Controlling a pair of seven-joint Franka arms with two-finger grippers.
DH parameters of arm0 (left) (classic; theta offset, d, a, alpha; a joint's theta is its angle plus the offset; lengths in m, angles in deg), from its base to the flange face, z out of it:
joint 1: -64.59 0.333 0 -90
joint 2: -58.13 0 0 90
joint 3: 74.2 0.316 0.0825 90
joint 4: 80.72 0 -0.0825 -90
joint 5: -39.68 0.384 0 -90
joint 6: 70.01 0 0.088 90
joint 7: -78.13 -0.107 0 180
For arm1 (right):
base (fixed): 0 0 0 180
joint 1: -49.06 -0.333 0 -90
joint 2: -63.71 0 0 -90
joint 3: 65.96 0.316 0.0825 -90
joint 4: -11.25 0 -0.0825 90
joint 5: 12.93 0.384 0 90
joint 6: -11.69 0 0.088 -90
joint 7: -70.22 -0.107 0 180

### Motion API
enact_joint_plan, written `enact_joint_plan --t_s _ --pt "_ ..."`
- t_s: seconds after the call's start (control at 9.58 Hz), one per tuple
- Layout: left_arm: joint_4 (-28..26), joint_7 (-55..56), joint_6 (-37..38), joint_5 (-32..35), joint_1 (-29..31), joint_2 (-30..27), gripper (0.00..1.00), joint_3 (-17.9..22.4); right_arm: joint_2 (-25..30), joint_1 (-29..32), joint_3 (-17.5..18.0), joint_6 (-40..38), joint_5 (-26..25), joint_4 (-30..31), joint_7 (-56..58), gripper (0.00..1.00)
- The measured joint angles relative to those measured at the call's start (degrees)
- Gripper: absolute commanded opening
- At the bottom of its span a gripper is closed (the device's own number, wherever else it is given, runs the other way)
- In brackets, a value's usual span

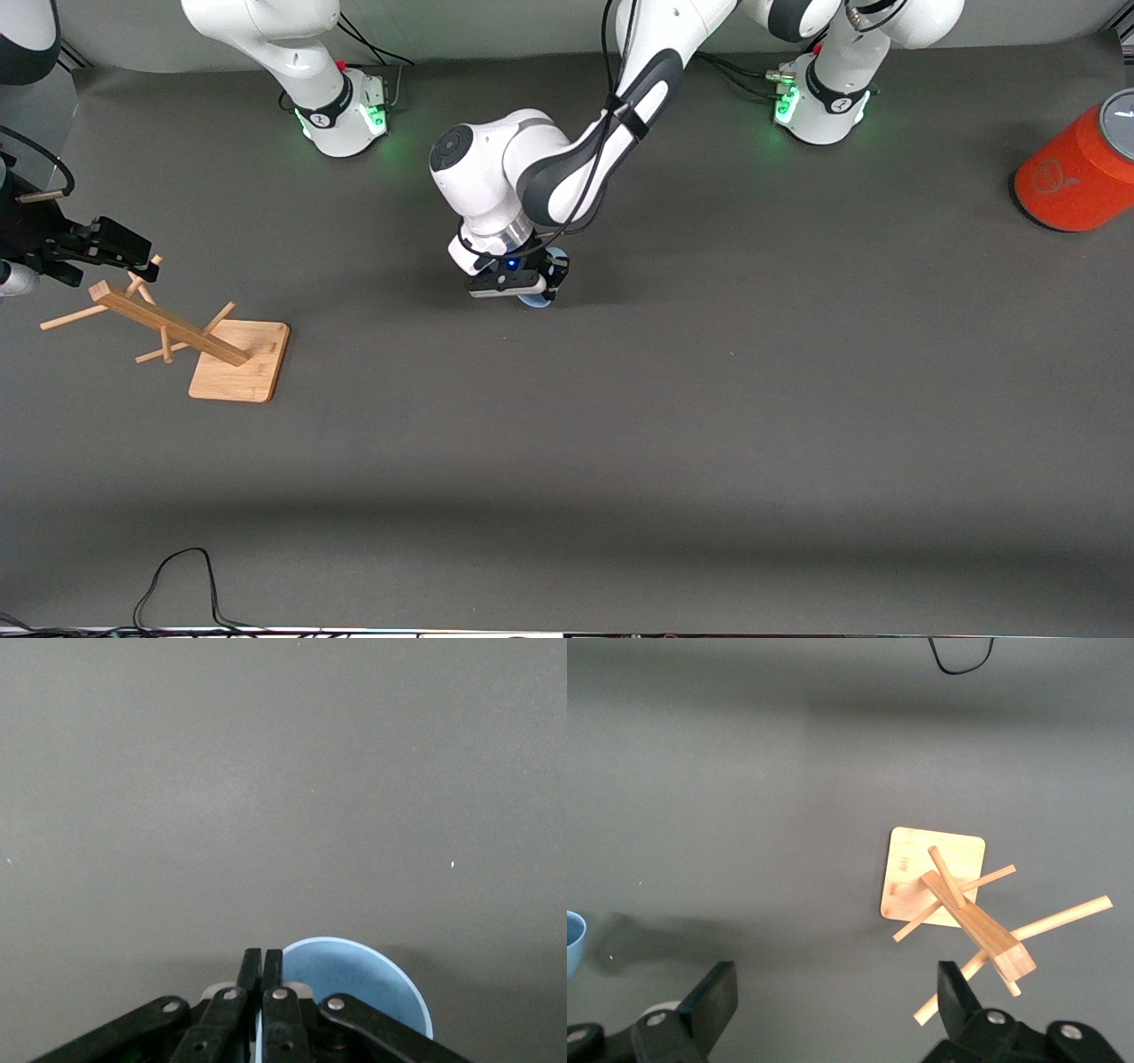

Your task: Rotate and upright cup with both arms

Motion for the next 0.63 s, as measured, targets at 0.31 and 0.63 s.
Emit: enact_joint_plan --t_s 0.31,0.63 --pt "0.51 -1.04 -7.49 0.12 1.28 -1.52 0.0 1.98 -0.03 0.0 -0.17 0.05 -0.07 -0.01 0.46 1.0" --pt "-5.49 -1.39 -21.12 1.13 1.31 -3.66 0.0 4.25 -0.07 -0.01 -0.23 -0.99 -0.07 -0.01 0.47 1.0"
